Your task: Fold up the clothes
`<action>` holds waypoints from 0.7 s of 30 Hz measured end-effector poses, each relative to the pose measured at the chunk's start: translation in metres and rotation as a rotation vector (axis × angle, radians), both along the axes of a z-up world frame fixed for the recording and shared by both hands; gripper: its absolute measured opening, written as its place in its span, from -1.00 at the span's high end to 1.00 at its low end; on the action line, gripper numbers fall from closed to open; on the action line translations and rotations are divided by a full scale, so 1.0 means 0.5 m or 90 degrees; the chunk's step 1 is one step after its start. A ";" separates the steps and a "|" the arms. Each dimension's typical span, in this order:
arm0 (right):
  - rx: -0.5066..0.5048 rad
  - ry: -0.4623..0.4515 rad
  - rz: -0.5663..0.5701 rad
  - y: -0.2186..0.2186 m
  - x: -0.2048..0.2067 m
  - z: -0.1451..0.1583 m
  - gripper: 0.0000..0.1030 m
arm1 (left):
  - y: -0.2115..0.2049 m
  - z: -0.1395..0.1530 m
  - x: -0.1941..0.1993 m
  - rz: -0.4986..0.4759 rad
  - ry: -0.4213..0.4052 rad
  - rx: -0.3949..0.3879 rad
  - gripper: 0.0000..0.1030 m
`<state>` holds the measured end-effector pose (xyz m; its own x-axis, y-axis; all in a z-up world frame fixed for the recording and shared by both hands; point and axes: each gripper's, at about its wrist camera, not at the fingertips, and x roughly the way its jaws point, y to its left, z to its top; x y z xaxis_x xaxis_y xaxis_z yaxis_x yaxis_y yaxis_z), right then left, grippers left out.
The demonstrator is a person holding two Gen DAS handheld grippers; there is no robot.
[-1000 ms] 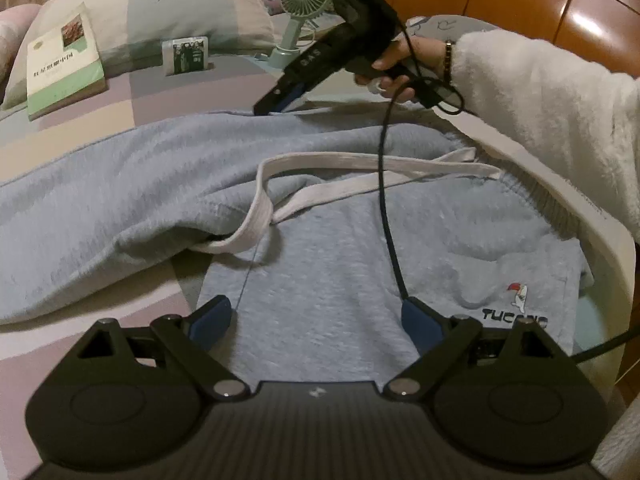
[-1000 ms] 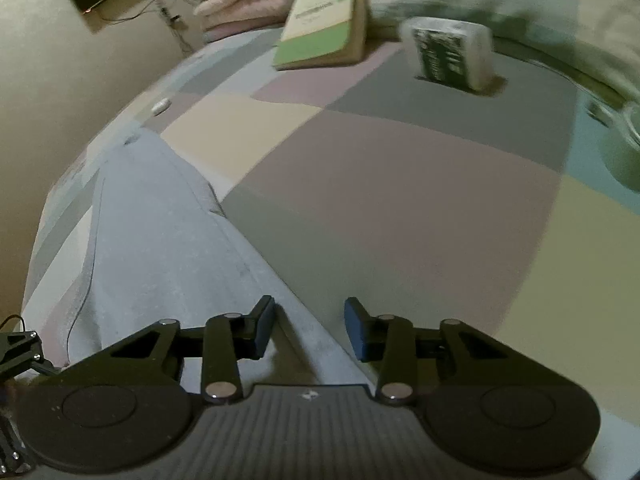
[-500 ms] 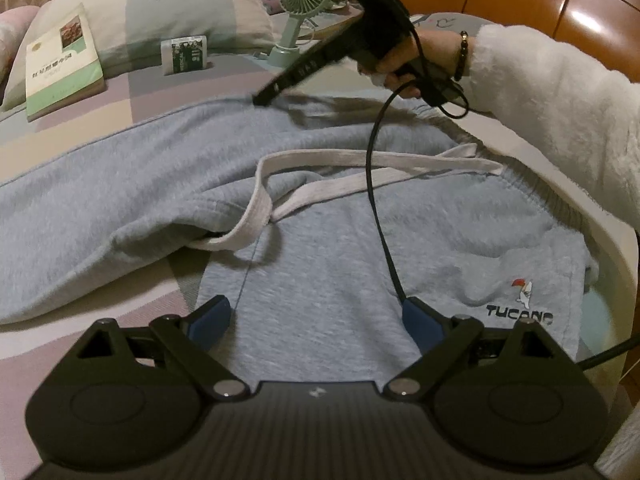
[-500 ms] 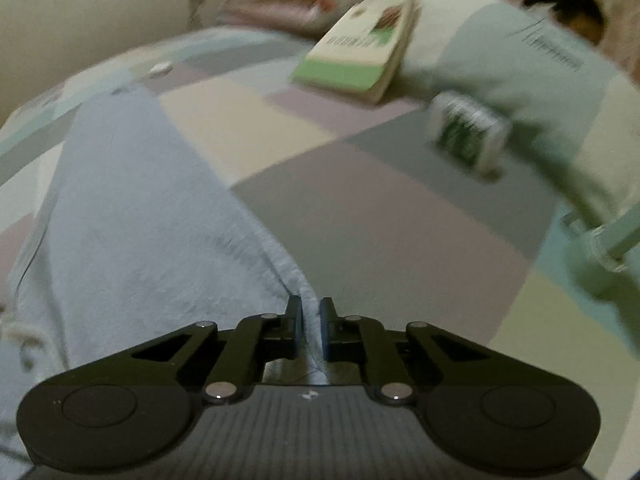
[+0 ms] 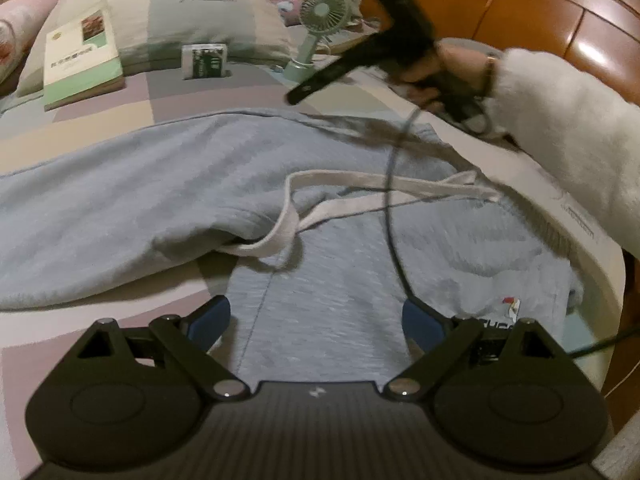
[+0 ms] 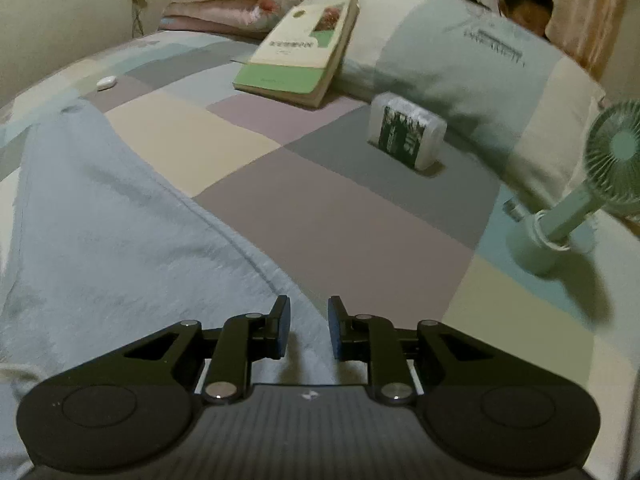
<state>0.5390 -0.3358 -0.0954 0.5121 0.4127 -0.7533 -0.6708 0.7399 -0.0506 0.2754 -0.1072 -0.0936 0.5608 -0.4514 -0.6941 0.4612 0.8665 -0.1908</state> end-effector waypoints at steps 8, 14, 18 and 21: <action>-0.001 -0.005 -0.050 -0.064 -0.154 0.078 0.43 | 0.035 0.013 -0.018 0.013 0.026 0.006 -0.80; 0.016 -0.007 -0.082 -0.082 -0.338 0.087 0.19 | 0.072 0.007 -0.022 -0.004 0.018 -0.011 -0.80; 0.067 -0.005 -0.118 -0.089 -0.468 0.072 0.13 | 0.080 -0.022 0.026 0.004 0.049 -0.019 -0.75; 0.105 -0.016 -0.158 -0.093 -0.549 0.061 0.05 | 0.084 -0.042 0.068 -0.004 0.079 -0.070 -0.74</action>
